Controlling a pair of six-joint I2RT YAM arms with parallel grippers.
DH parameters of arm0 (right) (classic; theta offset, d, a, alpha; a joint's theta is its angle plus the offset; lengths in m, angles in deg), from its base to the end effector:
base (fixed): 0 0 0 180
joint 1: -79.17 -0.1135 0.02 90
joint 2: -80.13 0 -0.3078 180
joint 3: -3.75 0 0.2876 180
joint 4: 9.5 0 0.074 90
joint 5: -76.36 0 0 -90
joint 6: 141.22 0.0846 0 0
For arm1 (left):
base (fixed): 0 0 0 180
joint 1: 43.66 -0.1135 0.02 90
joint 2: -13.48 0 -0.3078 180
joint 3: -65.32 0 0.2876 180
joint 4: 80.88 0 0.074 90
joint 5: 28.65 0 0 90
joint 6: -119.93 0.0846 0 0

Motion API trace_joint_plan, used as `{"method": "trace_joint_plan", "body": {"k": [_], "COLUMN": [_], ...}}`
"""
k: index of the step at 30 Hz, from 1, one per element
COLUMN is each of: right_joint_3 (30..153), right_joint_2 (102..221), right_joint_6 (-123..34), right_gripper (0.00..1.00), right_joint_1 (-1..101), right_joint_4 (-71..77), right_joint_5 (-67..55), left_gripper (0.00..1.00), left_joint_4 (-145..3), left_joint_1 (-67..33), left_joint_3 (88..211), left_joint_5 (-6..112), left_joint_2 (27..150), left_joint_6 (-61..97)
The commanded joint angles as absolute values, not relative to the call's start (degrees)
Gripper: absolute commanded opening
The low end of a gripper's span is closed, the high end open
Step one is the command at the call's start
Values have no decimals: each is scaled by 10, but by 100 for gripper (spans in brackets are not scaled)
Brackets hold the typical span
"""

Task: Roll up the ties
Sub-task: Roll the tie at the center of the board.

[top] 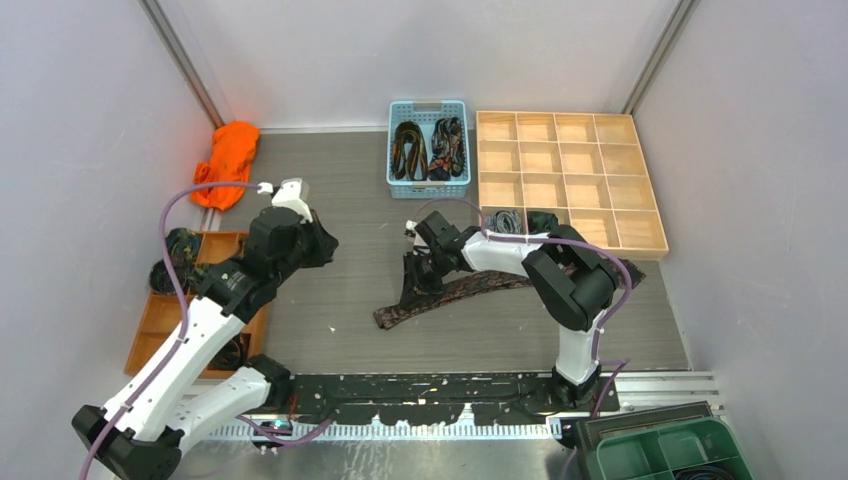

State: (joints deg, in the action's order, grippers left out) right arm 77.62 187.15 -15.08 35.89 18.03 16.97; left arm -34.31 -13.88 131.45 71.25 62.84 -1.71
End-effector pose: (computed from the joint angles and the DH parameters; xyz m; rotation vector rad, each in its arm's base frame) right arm 0.2783 0.3212 0.1225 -0.3860 2.8680 1.0901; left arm 0.2081 -0.1023 0.3519 -0.1405 2.1123 -0.4685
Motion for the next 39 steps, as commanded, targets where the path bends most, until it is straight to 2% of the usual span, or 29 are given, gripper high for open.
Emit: {"method": "trace_joint_plan", "body": {"k": [1, 6, 10, 19, 21, 22, 23, 24, 30, 39], "right_joint_3": [812, 827, 836, 818, 797, 781, 755, 740, 667, 639], "right_joint_2": [1850, 1844, 1827, 1698, 1679, 1675, 1674, 1675, 1712, 1766], "right_joint_6": [-195, -217, -220, -194, -175, -161, -143, -123, -39, -27], "right_gripper": [28, 37, 38, 37, 30, 22, 7, 2, 1, 1], "right_joint_1": [355, 344, 331, 260, 240, 230, 222, 216, 175, 161], "right_joint_4": [244, 279, 286, 331, 316, 298, 271, 239, 104, 69], "right_joint_5": [110, 63, 34, -53, -53, -42, -24, -13, 1, -64], "left_gripper": [0, 0, 0, 0, 0, 0, 0, 0, 0, 0], "left_joint_4": [-394, -428, -461, -543, -576, -594, -608, -620, -658, -686], "left_joint_1": [-136, -135, -134, -134, -135, -134, -134, -134, -134, -134], "left_joint_3": [1284, 1233, 1197, 1149, 1134, 1128, 1123, 1119, 1109, 1064], "left_joint_5": [678, 632, 603, 573, 550, 540, 530, 520, 456, 442], "left_joint_2": [628, 645, 664, 746, 768, 780, 791, 802, 887, 925], "left_joint_6": [-36, -67, -83, -72, -78, -80, -84, -87, -85, -80]}}
